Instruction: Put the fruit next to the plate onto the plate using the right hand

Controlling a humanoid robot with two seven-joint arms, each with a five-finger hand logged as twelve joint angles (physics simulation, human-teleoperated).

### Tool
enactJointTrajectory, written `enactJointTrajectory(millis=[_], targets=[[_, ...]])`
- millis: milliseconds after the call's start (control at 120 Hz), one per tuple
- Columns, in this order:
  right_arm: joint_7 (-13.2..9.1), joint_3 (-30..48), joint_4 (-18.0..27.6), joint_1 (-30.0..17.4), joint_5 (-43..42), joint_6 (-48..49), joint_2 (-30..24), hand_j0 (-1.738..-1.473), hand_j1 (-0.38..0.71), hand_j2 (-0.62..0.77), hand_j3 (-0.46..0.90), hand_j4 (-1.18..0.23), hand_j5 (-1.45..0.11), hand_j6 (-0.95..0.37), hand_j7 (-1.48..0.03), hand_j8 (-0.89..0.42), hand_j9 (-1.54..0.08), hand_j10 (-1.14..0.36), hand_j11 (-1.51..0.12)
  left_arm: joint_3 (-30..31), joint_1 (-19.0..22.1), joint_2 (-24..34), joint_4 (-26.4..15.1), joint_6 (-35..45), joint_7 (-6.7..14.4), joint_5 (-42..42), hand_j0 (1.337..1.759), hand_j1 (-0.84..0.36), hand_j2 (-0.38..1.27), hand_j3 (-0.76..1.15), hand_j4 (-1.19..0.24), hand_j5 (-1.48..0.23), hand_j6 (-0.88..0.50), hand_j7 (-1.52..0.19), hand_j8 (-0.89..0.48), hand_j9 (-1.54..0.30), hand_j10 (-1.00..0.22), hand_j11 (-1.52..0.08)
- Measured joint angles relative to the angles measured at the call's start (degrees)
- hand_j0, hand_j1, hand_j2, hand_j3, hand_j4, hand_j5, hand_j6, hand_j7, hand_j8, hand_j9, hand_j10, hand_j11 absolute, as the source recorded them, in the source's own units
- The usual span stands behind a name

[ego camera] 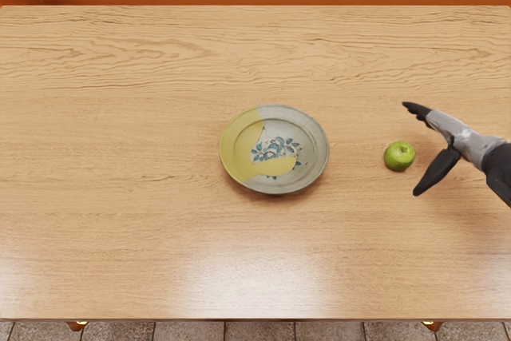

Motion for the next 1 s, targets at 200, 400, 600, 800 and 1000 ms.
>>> enactJointTrajectory(millis=[200, 400, 600, 800, 1000], targets=[[0.0, -1.0, -2.6, -0.5, -0.7, -2.0, 3.6, -1.658, -0.24, -0.02, 0.0, -0.1, -0.12, -0.1, -0.12, -0.1, -0.12, -0.1, -0.12, 0.0, 0.0, 0.0, 0.0, 0.0, 0.0, 0.0, 1.658, 0.34, 0.0, 0.0, -0.01, -0.01, -0.01, -0.01, -0.01, -0.01, -0.01, -0.01], [0.0, -1.1, -4.0, -0.6, -1.5, -2.3, 4.1, -1.658, -0.11, -0.04, 0.0, -0.2, -0.26, -0.2, -0.26, -0.2, -0.26, -0.2, -0.26, 0.0, 0.0, 0.0, 0.0, 0.0, 0.0, 0.0, 1.658, 0.34, 0.0, 0.0, -0.01, -0.01, -0.01, -0.01, -0.01, -0.01, -0.01, -0.01], [0.2, -1.2, -4.3, -0.7, -1.5, -2.1, 3.6, -1.658, 0.01, -0.06, 0.0, -0.3, -0.39, -0.31, -0.39, -0.31, -0.39, -0.3, -0.39, 0.0, 0.0, 0.0, 0.0, 0.0, 0.0, 0.0, 1.658, 0.34, 0.0, 0.0, -0.01, -0.01, -0.01, -0.01, -0.01, -0.01, -0.01, -0.01], [0.2, -1.1, -4.0, -0.6, -1.4, -1.8, 3.8, -1.658, 0.1, -0.07, 0.0, -0.38, -0.49, -0.38, -0.48, -0.38, -0.49, -0.38, -0.49, 0.0, 0.0, 0.0, 0.0, 0.0, 0.0, 0.0, 1.658, 0.34, 0.0, 0.0, -0.01, -0.01, -0.01, -0.01, -0.01, -0.01, -0.01, -0.01], [0.3, -1.2, -3.9, -0.6, -1.2, -1.6, 4.1, -1.658, 0.15, -0.08, 0.0, -0.43, -0.55, -0.43, -0.55, -0.43, -0.55, -0.43, -0.55, 0.0, 0.0, 0.0, 0.0, 0.0, 0.0, 0.0, 1.658, 0.34, 0.0, 0.0, -0.01, -0.01, -0.01, -0.01, -0.01, -0.01, -0.01, -0.01]])
